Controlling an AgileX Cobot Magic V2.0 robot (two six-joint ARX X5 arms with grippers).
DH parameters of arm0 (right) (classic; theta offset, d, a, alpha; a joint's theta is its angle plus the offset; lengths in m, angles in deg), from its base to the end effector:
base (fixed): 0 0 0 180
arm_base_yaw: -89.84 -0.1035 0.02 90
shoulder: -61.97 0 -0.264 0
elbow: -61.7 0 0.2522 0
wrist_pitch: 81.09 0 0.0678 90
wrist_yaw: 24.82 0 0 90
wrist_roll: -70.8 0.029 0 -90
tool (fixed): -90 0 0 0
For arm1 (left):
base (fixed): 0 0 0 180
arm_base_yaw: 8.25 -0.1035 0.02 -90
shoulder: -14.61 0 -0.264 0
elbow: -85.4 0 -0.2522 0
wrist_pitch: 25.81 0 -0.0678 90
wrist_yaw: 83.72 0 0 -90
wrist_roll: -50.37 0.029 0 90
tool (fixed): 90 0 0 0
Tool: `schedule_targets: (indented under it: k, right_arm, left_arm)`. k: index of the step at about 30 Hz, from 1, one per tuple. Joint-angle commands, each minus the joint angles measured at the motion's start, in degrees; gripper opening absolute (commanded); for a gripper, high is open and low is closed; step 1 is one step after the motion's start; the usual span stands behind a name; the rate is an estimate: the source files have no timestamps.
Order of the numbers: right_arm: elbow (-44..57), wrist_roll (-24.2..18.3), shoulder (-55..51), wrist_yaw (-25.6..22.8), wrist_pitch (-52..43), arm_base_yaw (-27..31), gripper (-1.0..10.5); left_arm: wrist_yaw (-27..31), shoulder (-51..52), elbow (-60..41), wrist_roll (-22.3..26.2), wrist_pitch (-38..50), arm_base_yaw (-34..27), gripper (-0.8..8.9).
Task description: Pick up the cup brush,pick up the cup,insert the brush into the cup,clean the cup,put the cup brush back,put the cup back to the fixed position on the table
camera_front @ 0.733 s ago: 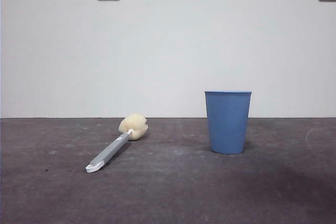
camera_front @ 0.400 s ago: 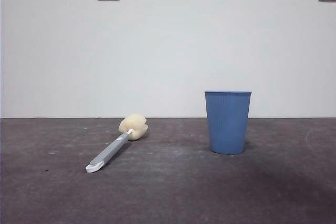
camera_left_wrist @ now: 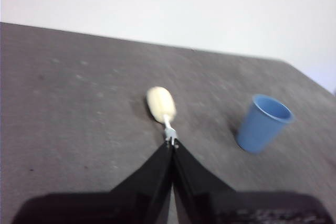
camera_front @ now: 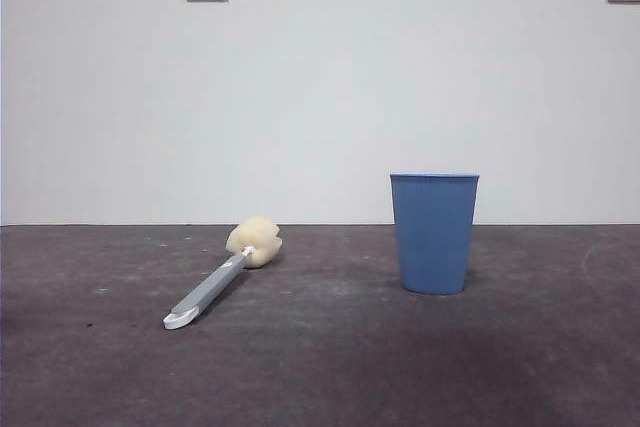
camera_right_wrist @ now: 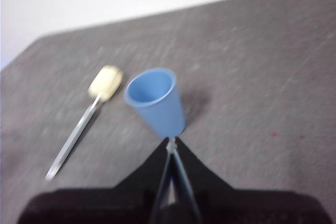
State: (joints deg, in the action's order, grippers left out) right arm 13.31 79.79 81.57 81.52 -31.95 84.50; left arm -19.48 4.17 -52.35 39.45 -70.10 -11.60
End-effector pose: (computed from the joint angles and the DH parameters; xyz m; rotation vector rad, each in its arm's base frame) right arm 0.0809 0.0158 0.2803 0.1876 0.3844 0.3459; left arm 0.0670 -0.0087 0.2640 -0.2425 0.2489 -0.3685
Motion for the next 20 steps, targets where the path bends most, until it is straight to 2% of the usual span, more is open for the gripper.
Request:
schedule_targets:
  k: [1,12,15,20]
  right_arm:
    - [-4.46,-5.77,3.19,3.63,4.17,-0.09,-0.1]
    - [-16.35,-15.58,12.07,12.31,19.30,-0.24,-0.1]
    - [-17.62,-17.75,13.27,12.28,22.03,-0.79,-0.1]
    - [-17.66,-17.92,13.90,12.22,22.58,-0.87,0.1]
  left_arm:
    - [-2.89,-3.23,4.44,6.93,-3.82,0.00,-0.06]
    - [-9.53,-12.59,16.85,16.09,-19.52,2.27,-0.06]
    - [-9.49,-13.86,18.43,17.70,-23.02,3.10,-0.06]
    - [-9.25,-14.27,18.69,18.18,-24.65,3.50,-0.03]
